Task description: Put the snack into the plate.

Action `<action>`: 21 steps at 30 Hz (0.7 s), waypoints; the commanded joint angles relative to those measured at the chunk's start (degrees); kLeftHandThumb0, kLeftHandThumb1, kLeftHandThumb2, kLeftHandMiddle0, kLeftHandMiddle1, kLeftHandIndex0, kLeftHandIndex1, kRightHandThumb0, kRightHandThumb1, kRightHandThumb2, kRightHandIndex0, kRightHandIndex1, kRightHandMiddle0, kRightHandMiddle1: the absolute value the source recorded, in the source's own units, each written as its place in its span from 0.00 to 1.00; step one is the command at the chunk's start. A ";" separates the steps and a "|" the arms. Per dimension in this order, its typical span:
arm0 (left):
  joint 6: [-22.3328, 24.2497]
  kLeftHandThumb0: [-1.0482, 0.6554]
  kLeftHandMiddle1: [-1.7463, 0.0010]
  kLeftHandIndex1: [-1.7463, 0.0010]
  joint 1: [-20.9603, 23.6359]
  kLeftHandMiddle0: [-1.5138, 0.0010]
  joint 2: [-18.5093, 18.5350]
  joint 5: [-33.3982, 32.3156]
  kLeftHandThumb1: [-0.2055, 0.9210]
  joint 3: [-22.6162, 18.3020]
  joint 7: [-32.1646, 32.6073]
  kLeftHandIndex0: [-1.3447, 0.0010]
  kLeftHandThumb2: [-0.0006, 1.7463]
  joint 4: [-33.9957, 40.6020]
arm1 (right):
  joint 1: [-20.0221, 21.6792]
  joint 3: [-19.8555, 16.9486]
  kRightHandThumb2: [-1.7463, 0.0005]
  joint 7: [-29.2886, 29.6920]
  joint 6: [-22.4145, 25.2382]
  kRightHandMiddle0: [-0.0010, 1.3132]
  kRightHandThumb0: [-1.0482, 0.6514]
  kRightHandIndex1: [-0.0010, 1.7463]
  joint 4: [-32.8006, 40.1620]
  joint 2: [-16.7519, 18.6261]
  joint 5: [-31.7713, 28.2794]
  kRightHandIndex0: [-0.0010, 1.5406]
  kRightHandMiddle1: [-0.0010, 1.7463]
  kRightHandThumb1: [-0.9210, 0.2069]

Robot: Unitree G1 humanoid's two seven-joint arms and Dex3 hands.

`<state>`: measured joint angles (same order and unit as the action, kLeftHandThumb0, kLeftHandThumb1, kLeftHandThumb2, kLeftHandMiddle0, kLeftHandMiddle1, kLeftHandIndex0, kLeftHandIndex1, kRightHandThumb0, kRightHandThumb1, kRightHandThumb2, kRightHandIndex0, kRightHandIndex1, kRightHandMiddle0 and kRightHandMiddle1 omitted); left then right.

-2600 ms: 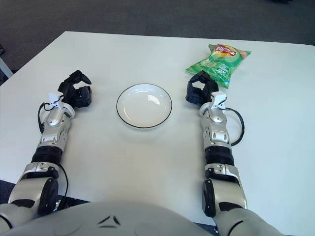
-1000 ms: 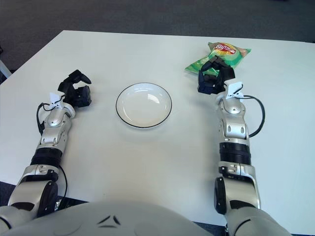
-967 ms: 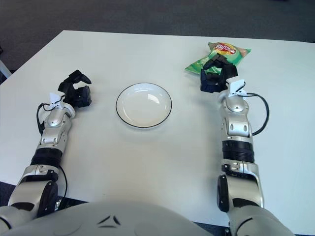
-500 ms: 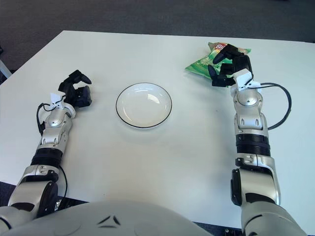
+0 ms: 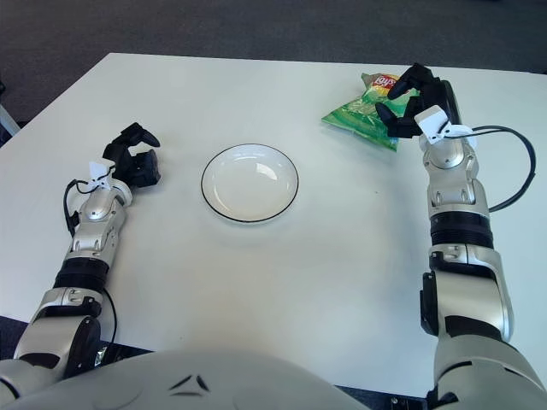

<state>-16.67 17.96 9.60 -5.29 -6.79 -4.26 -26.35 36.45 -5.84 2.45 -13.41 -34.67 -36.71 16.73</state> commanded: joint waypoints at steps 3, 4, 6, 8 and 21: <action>-1.00 0.34 0.00 0.00 -5.89 0.15 -2.91 -0.15 0.49 0.46 -0.35 0.56 0.74 -3.63 | 5.44 4.29 0.57 3.36 -3.74 0.24 0.40 1.00 -6.67 -3.16 6.02 0.72 0.99 0.16; -0.97 0.34 0.00 0.00 -5.87 0.15 -2.76 -0.20 0.48 0.44 -0.56 0.56 0.74 -3.82 | 7.49 5.89 0.59 4.92 -5.08 0.23 0.40 1.00 -10.98 -4.15 8.06 0.73 0.99 0.13; -0.93 0.34 0.00 0.00 -5.88 0.15 -2.50 -0.32 0.48 0.39 -0.97 0.56 0.74 -4.03 | 11.00 9.08 0.66 8.14 -7.14 0.18 0.41 1.00 -18.52 -5.67 11.91 0.77 0.99 0.06; -0.95 0.34 0.00 0.00 -5.94 0.15 -2.34 -0.45 0.49 0.34 -1.31 0.56 0.74 -4.10 | 13.58 12.05 0.68 11.08 -8.24 0.16 0.41 1.00 -23.85 -6.52 15.28 0.79 1.00 0.03; -2.14 0.34 0.00 0.00 -5.93 0.14 -2.31 -0.49 0.50 0.04 -1.70 0.57 0.73 -5.17 | 20.97 26.54 0.27 19.94 -5.94 0.01 0.42 1.00 -34.09 -7.52 28.97 0.82 0.64 0.43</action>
<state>-18.05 18.26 10.01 -5.69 -7.09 -5.70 -27.73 55.22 18.19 21.53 -19.83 -67.41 -43.85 43.73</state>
